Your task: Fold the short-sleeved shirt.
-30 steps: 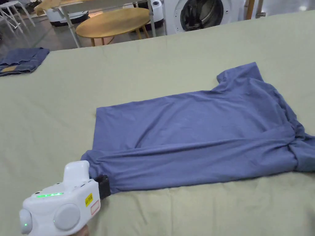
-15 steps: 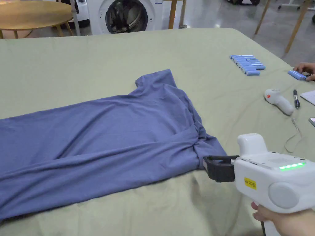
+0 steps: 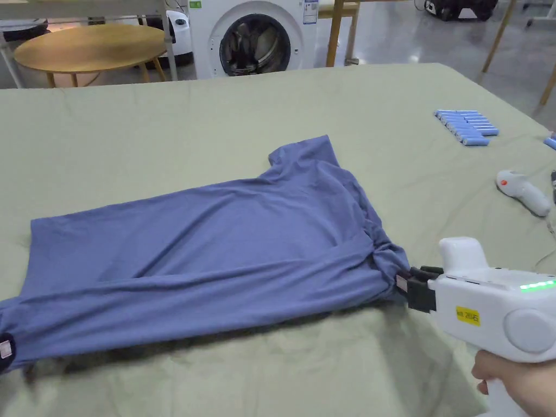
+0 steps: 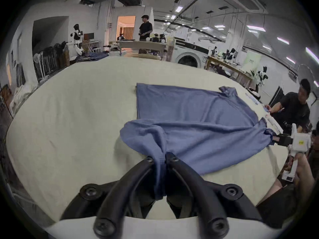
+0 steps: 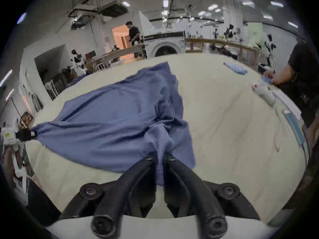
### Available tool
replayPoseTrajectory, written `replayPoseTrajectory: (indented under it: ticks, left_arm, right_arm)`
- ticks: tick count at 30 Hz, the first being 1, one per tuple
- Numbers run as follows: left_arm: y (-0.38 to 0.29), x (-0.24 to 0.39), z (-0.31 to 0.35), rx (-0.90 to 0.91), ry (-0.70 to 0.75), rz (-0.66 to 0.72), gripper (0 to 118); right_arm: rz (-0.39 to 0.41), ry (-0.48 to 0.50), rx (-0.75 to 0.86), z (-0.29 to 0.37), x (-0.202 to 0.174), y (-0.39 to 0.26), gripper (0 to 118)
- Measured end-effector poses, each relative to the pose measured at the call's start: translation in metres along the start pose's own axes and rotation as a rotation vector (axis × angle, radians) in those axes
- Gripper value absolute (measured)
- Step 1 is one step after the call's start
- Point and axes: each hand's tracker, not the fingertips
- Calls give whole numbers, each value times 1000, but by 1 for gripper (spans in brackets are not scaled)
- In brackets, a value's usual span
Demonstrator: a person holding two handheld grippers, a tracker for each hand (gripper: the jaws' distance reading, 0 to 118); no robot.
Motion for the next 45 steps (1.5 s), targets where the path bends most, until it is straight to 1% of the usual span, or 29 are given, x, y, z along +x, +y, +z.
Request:
replayPoseTrajectory:
  ticks: [3, 6, 10, 14, 18, 20, 21, 22, 23, 24, 25, 26, 27, 28, 29, 31, 32, 33, 34, 35, 36, 37, 38, 39, 40, 41, 42, 43, 45]
  left_arm:
    - [14, -4, 28, 72, -81, 65, 3]
    - [17, -7, 53, 86, -59, 13, 3]
    - [-4, -17, 78, 59, -70, -19, 3]
    - [-44, -29, 82, -31, -60, -12, 3]
    - [-83, -39, 63, -136, -47, 10, 3]
    - [-96, -38, 54, -176, 19, -21, 3]
    - [-101, -35, 52, -158, 43, -53, 9]
    - [-105, -31, 52, -144, 77, -96, 19]
    - [-108, -26, 53, -140, 134, -141, 39]
    - [-109, -23, 54, -138, 179, -163, 83]
    - [-110, -22, 57, -130, 208, -173, 103]
    - [-109, -22, 63, -106, 180, -162, 106]
    - [-105, -23, 75, -49, 134, -140, 106]
    - [-101, -23, 85, -19, 118, -92, 106]
    - [-96, -21, 94, 4, 125, -50, 106]
    - [-86, -15, 111, 53, 104, 11, 106]
    - [-81, -11, 121, 91, 103, 34, 106]
    - [-76, -4, 130, 140, 96, 47, 93]
    - [-71, 5, 137, 182, 67, 53, 66]
    - [-67, 12, 142, 204, 31, 44, 34]
    - [-63, 22, 144, 209, 15, 10, 8]
    - [-60, 34, 146, 221, 52, -34, 6]
    - [-59, 42, 148, 244, 91, -73, 5]
    - [-57, 50, 149, 268, 106, -111, 2]
    - [-57, 52, 145, 266, 85, -141, 1]
    - [-55, 56, 143, 257, 73, -145, 0]
    - [-54, 59, 141, 253, 64, -135, 0]
    - [-52, 62, 139, 252, 57, -128, 0]
    - [-46, 63, 131, 244, 48, -130, 0]
  right_arm:
    - [50, 12, 68, 44, -10, 3, 5]
    - [84, -14, 108, 87, -14, 1, 5]
    - [92, -11, 119, 133, -14, -22, 5]
    - [89, -16, 52, 148, -12, -66, 5]
    - [99, -53, -75, 129, -10, -107, 5]
    - [91, -48, -93, 121, -11, -120, 5]
    - [95, -50, -94, 118, -12, -123, 5]
    - [117, -71, -98, 115, -12, -123, 5]
    - [123, -74, -106, 115, -13, -122, 5]
    - [119, -71, -102, 117, -13, -121, 5]
    - [104, -75, -78, 122, -13, -117, 8]
    - [87, -82, -40, 126, -13, -113, 22]
    - [113, -121, 3, 133, -17, -109, 68]
    - [157, -169, 35, 139, -24, -104, 104]
    - [194, -180, 63, 145, -28, -99, 118]
    - [215, -131, 162, 160, -42, -87, 118]
    - [183, -129, 195, 165, -54, -79, 118]
    - [165, -117, 234, 168, -65, -72, 118]
    - [147, -109, 273, 170, -75, -64, 118]
    - [136, -106, 298, 170, -86, -58, 118]
    - [132, -96, 319, 170, -98, -51, 117]
    - [136, -83, 328, 168, -110, -45, 111]
    - [140, -61, 329, 168, -118, -39, 90]
    - [144, -21, 329, 165, -128, -34, 29]
    - [139, 16, 337, 163, -137, -30, 29]
    - [127, 41, 341, 160, -143, -26, 10]
    - [121, 26, 325, 154, -148, -22, 0]
    - [114, 20, 337, 153, -153, -22, 0]
    - [137, 104, 303, 149, -156, -19, 0]
